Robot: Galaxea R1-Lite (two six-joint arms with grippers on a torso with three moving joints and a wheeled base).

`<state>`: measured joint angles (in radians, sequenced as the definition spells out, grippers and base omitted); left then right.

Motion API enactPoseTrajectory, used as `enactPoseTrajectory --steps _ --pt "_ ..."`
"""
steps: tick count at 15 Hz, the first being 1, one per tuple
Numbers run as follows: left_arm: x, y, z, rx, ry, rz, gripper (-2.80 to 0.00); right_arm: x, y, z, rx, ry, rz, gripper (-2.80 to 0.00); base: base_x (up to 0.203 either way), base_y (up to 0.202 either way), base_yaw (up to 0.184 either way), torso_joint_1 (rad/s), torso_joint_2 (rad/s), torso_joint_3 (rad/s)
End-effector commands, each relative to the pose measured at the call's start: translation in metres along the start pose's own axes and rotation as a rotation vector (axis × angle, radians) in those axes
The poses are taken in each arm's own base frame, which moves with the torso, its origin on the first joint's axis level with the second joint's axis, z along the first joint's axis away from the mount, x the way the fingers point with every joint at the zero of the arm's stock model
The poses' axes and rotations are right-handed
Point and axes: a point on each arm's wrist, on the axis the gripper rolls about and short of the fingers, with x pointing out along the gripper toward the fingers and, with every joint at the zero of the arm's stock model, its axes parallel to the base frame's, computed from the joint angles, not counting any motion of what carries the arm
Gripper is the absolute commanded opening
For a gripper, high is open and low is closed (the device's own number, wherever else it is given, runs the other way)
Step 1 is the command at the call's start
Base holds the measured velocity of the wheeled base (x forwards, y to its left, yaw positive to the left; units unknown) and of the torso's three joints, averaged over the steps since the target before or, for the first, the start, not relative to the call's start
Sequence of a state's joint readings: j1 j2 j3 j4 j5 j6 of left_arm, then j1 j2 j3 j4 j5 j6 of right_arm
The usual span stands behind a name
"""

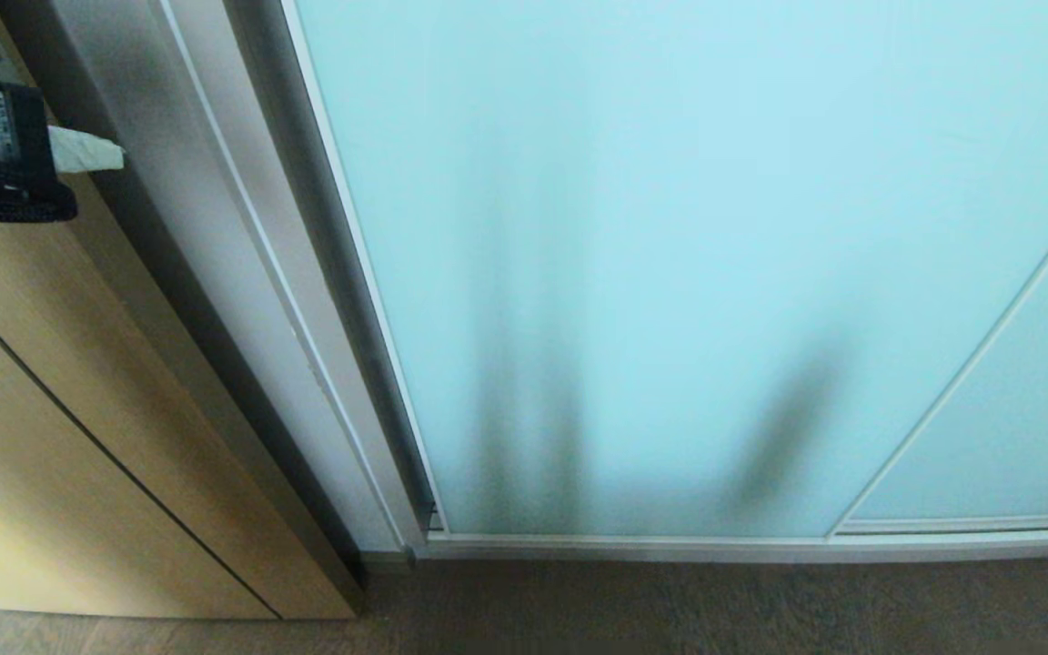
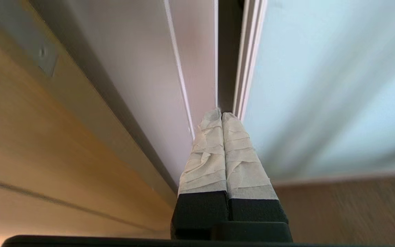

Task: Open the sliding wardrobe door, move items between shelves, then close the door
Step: Open the door

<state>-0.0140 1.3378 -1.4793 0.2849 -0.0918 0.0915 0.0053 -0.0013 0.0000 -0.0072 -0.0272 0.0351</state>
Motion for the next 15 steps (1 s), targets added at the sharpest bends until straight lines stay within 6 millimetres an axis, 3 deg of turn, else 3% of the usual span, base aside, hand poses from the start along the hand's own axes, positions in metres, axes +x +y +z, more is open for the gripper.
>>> enactPoseTrajectory --steps 1,15 --pt "0.011 -0.002 -0.001 -0.005 -0.007 -0.011 -2.80 0.000 0.000 0.000 0.000 -0.002 0.001 -2.80 0.000 0.000 0.000 0.000 0.00 0.000" --pt "0.060 0.000 -0.005 0.000 -0.038 0.041 -2.80 0.000 0.000 0.000 0.000 -0.002 0.001 -2.80 0.000 0.000 0.000 0.000 0.00 0.000"
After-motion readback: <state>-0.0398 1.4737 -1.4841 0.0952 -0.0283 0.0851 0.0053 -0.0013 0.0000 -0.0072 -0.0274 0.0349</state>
